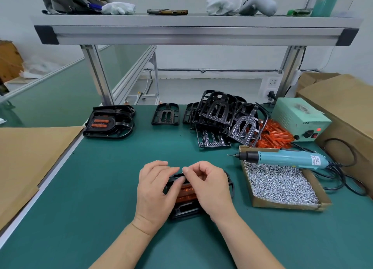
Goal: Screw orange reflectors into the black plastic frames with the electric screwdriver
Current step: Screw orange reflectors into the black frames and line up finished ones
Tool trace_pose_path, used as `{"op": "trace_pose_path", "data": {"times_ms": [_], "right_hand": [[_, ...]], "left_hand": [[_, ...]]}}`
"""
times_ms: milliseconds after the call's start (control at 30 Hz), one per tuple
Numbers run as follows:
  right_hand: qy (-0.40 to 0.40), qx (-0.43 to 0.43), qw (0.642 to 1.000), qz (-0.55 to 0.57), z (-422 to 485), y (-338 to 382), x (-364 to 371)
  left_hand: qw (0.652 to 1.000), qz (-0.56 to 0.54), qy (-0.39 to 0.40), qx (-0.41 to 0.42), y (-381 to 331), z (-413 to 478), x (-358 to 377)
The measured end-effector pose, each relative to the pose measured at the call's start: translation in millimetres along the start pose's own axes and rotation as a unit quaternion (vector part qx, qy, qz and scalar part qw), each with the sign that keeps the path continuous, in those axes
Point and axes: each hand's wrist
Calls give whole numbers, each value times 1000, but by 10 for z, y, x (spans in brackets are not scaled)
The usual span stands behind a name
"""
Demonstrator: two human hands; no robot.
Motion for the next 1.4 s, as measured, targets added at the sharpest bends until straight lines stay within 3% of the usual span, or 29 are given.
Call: {"op": "trace_pose_path", "data": {"times_ms": [133,467,533,600,700,800,933,1200,1400], "right_hand": [[3,-30,997,-74,-25,-23,39],[38,-16,997,-71,26,18,-43],[-27,-15,998,-49,41,27,-113],[-118,15,992,49,74,39,-248],[-263,94,934,223,151,39,-515],[-354,151,879,281,165,-25,-782],[-404,201,839,303,156,-68,-1003],[-425,240,789,372,473,-49,-1238],[-455,229,789,343,522,-159,-1228]], "left_hand": [[1000,-2,-3,-1,-19,3,-10],[1000,12,-4,18,10,-2,-4],[1000,14,-2,7,10,7,-14],[1000,12,1,-1,-2,11,-23],[1000,8,7,-8,-28,7,-34],[1000,6,9,-15,-40,9,-37],[1000,7,9,-17,-43,11,-41],[999,15,31,-38,-47,14,-39],[997,11,53,-49,-53,20,-44]]}}
Point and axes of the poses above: each hand's wrist, its own z-axis towards the middle knuckle, its own x-axis out of the palm, y = z × x, and after that the axes turned 10 degrees about -x, right-handed
